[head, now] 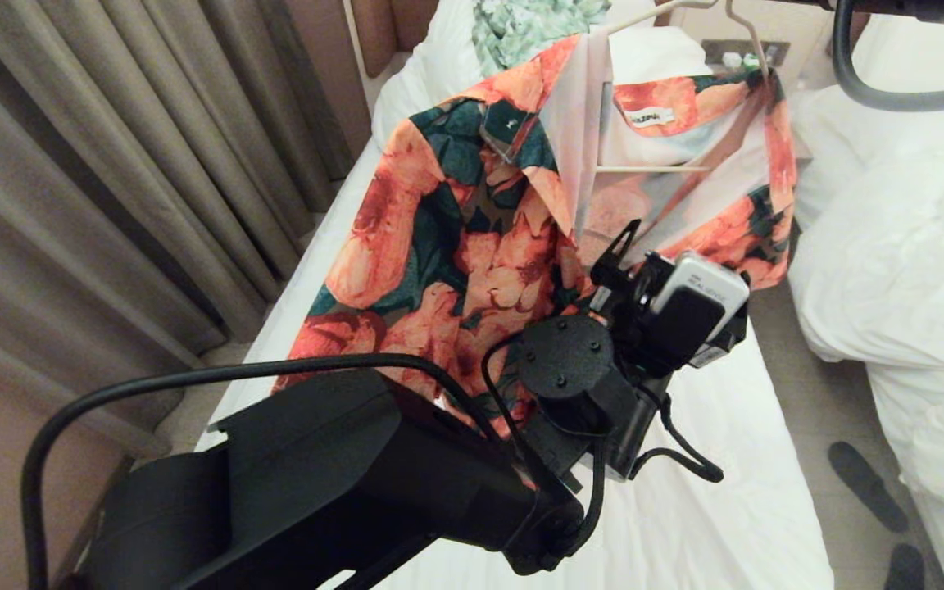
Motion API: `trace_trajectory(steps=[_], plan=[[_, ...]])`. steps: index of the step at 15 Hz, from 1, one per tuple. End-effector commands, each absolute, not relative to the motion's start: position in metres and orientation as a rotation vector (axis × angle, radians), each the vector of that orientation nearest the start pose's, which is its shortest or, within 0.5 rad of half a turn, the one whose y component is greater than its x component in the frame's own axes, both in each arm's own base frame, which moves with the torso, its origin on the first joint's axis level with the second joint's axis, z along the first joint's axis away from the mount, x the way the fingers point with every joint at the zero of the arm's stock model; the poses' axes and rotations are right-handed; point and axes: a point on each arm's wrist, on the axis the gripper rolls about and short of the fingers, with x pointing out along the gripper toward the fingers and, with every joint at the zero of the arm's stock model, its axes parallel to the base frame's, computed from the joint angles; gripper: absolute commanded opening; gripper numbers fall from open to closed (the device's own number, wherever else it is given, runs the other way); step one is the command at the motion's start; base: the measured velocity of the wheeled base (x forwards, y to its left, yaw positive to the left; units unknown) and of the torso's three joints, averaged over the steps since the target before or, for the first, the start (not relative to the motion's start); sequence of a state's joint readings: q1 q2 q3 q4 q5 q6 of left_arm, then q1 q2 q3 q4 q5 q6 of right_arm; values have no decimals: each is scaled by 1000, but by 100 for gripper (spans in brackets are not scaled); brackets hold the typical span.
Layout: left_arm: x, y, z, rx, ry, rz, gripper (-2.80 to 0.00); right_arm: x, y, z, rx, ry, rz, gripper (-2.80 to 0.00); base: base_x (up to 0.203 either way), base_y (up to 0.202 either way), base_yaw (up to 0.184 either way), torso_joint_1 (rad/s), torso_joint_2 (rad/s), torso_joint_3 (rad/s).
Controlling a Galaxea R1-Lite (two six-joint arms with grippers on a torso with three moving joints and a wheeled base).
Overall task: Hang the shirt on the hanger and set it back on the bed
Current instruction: Take the clothes hanger out of the clothes
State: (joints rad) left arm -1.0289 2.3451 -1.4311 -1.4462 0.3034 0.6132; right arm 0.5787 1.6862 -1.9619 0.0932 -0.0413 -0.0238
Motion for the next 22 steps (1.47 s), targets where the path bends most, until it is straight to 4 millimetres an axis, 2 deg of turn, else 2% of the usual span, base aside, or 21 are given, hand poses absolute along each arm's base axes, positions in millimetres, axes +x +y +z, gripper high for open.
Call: trace_trajectory(steps=[1,13,17,22], plan=[[247,-392,177,234,-633,-529,-280,237,154,437,32,-182,533,-280,0,0,0,0,0,0],[251,-385,182,226,-632,-496,-280,242,148,437,31,-188,510,-280,0,0,0,0,0,0],[241,-395,175,229,-607,-509,-280,238,146,440,32,-194,521,-280,0,0,0,0,0,0],[237,-408,184,221,-614,-529,-280,234,148,437,66,-150,546,-280,0,0,0,0,0,0]])
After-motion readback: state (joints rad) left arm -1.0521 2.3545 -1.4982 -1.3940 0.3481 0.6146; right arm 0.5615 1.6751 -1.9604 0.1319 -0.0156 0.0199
